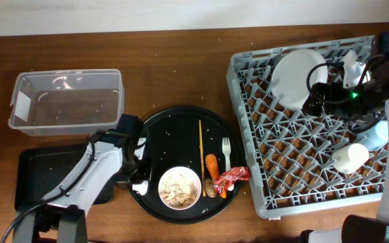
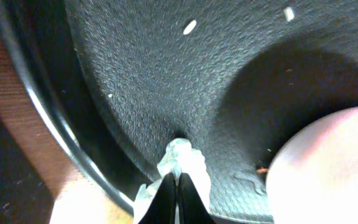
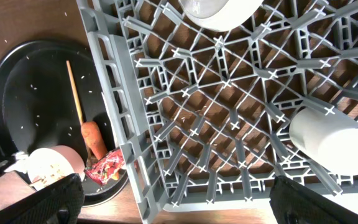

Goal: Sort waste into correct bins and load items into the dishwasher rack
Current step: 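Lift the tissue with the left gripper and carry it over the clear bin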

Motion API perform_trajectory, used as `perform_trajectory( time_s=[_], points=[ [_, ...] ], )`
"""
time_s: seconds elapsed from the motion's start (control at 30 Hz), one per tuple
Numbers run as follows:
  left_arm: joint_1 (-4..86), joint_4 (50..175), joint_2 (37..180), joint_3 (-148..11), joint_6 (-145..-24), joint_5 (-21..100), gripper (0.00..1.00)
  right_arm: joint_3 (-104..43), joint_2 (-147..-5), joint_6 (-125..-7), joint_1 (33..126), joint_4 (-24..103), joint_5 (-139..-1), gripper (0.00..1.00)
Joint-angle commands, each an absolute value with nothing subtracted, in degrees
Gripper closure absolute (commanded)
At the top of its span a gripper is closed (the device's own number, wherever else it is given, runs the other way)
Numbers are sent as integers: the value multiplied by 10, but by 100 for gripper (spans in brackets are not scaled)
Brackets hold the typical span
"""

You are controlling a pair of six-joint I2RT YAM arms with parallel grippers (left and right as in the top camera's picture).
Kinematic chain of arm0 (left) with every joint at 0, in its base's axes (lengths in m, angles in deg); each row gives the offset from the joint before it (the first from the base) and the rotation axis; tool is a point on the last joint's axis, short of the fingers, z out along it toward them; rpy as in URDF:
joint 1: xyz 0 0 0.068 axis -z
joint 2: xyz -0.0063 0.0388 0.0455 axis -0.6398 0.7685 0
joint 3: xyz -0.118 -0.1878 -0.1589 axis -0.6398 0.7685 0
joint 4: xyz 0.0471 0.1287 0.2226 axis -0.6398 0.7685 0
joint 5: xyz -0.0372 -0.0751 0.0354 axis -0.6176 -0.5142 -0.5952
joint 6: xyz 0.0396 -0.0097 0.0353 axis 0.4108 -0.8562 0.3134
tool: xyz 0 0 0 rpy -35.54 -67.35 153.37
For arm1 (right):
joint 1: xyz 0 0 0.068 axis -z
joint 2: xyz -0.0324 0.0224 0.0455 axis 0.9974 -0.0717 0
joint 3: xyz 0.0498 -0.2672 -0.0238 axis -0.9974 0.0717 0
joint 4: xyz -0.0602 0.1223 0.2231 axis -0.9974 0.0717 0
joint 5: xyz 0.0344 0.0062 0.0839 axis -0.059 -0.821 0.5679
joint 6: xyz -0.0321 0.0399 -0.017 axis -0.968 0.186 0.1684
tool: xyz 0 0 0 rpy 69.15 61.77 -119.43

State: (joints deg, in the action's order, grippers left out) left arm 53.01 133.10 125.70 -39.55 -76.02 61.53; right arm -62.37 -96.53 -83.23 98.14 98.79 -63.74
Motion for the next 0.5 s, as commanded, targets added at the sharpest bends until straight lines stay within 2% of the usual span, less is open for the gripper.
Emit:
perform_trajectory(
  time_s=[0.0, 0.23, 0.3, 0.47],
  points=[
    [528, 1362, 1240, -495, -759, 624, 100, -621, -967, -836, 983, 990, -634, 2],
    [486, 1383, 1232, -701, -742, 654, 100, -621, -967, -836, 983, 989, -634, 1],
    [466, 1340, 1232, -718, -742, 706, 100, -621, -967, -836, 983, 989, -634, 1],
    [414, 1257, 1266, -718, -742, 740, 100, -621, -967, -836, 983, 989, -634, 1]
  ],
)
